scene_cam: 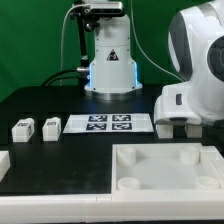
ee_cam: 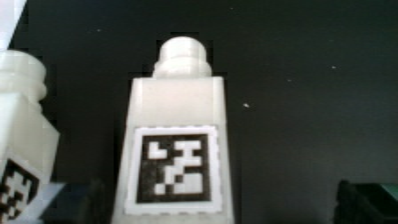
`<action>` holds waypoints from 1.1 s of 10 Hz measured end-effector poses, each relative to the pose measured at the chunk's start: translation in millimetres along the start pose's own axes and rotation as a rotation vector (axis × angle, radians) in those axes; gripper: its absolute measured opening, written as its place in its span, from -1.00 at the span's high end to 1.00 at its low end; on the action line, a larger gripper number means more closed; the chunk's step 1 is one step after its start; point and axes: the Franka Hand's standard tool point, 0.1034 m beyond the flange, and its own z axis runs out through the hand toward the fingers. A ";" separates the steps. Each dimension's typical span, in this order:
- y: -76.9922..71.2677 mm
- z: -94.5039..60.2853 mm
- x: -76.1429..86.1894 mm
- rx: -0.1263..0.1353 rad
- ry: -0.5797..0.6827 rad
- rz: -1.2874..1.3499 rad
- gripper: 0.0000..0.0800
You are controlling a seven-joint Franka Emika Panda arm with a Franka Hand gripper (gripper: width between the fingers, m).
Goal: Assemble one leg
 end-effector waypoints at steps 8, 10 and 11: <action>0.6 0.4 0.4 0.000 -0.001 0.001 0.27; 0.7 0.4 0.4 0.000 -0.001 0.001 0.27; 0.7 0.3 0.4 0.000 0.000 0.001 0.27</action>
Offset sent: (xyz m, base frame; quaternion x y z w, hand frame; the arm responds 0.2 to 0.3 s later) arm 0.0000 0.0000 0.0000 0.0000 0.0000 0.0000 1.0000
